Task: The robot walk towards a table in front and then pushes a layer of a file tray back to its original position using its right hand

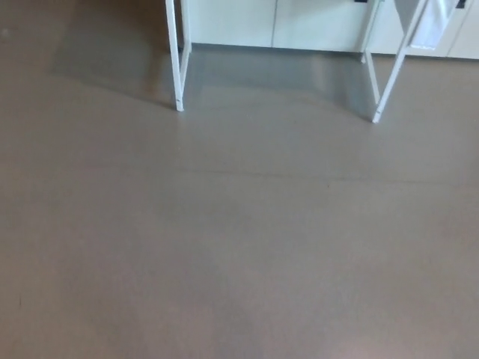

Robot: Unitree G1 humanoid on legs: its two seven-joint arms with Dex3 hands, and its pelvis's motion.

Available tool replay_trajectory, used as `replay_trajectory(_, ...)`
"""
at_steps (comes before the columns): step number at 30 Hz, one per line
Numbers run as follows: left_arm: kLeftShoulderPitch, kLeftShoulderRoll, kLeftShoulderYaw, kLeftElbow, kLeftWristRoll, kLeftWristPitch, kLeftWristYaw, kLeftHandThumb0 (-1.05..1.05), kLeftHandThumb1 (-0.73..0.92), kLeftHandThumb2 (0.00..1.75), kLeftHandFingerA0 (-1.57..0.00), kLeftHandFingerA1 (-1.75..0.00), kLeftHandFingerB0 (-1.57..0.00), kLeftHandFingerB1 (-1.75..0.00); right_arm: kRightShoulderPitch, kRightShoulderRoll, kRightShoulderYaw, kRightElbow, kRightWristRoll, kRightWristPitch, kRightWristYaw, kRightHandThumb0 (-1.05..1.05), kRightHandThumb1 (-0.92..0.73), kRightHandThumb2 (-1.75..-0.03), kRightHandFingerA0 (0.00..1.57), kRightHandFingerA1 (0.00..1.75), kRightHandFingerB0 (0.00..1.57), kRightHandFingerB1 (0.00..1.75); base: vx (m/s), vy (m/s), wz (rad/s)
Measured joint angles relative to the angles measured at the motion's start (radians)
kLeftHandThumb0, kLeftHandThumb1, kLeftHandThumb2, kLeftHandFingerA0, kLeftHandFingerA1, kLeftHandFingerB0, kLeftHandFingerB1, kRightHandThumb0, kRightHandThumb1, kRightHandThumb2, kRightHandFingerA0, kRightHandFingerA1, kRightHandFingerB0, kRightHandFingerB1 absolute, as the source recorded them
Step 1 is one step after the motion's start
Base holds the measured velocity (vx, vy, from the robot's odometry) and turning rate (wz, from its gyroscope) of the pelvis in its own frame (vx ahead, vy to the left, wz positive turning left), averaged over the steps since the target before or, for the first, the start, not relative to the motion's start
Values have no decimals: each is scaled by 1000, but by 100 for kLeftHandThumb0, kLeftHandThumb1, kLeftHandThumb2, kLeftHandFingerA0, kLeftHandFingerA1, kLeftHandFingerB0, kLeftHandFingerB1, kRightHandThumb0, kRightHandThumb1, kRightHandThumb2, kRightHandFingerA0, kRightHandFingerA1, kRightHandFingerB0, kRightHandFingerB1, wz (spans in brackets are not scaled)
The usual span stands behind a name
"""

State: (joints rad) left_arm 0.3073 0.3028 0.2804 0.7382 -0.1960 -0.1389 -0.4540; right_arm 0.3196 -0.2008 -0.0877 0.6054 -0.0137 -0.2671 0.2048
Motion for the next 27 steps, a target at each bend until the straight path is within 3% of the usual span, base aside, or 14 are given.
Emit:
replay_trajectory(12, 5, -7, -20, -33, 5, -15, 10, -14, 45, 55, -38, -45, -42, -37, -25, -26, 3, 22, -1, -17, 2, -25, -50, -55, 68, 45, 56, 42, 271, -149, 19)
replay_trajectory(18, 9, -8, -20, -34, 6, -14, 15, -8, 46, 53, -41, -44, -41, -35, -20, -29, 7, 23, -1, -19, 2, -24, -50, -55, 71, 45, 56, 42, 267, 107, -14)
replay_trajectory(27, 3, -3, -21, -48, 7, -15, 22, -16, 45, 56, -39, -45, -41, -35, -22, -21, 22, 14, -3, -24, 3, -25, -51, -55, 68, 45, 54, 42, 330, 224, -1)
